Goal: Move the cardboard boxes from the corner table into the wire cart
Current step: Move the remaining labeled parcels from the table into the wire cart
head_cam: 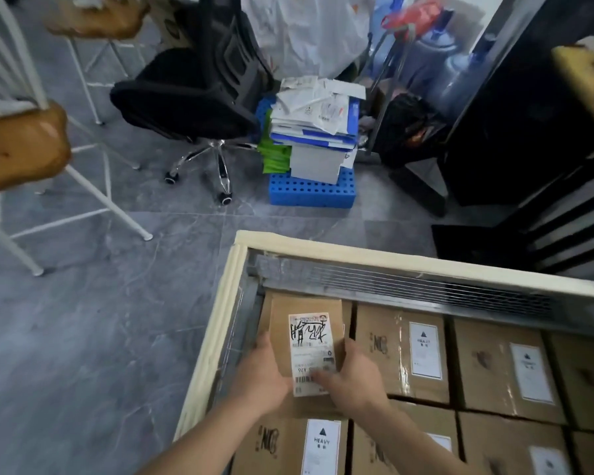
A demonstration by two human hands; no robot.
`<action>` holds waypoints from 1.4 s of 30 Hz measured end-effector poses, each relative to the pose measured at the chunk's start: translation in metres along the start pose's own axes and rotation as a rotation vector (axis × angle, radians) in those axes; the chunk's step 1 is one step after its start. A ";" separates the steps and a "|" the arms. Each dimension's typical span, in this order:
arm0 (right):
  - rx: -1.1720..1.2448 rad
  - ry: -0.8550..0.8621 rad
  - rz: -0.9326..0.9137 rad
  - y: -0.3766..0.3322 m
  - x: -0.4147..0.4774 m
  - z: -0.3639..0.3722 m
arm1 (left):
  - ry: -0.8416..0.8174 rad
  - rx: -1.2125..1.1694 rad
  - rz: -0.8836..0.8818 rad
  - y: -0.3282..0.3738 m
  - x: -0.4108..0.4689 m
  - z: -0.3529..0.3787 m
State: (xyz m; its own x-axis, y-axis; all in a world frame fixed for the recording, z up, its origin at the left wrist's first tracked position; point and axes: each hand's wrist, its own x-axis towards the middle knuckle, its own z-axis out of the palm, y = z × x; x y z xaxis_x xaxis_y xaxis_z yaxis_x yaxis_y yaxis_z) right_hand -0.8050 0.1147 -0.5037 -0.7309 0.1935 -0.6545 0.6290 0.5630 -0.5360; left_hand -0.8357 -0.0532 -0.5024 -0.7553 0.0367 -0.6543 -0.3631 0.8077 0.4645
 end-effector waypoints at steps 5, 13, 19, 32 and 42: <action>-0.007 -0.013 -0.010 0.020 0.063 0.041 | 0.068 0.034 -0.096 -0.021 0.058 0.032; 0.012 0.009 -0.007 0.038 0.119 0.080 | 0.152 0.001 -0.183 -0.032 0.103 0.056; 0.009 0.035 -0.025 0.041 0.127 0.081 | 0.154 -0.003 -0.200 -0.026 0.110 0.053; -0.203 0.087 -0.112 0.005 0.025 -0.006 | 0.136 0.287 0.197 0.025 0.020 0.002; -0.278 0.441 -0.151 -0.034 -0.129 -0.128 | 0.184 0.562 0.701 0.131 -0.109 -0.083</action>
State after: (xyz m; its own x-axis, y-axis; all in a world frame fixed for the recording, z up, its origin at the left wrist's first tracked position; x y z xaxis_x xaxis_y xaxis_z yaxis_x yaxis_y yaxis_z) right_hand -0.7658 0.1736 -0.3327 -0.8870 0.3796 -0.2628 0.4586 0.7902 -0.4064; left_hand -0.8469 -0.0001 -0.3207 -0.7952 0.5708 -0.2046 0.4934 0.8053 0.3286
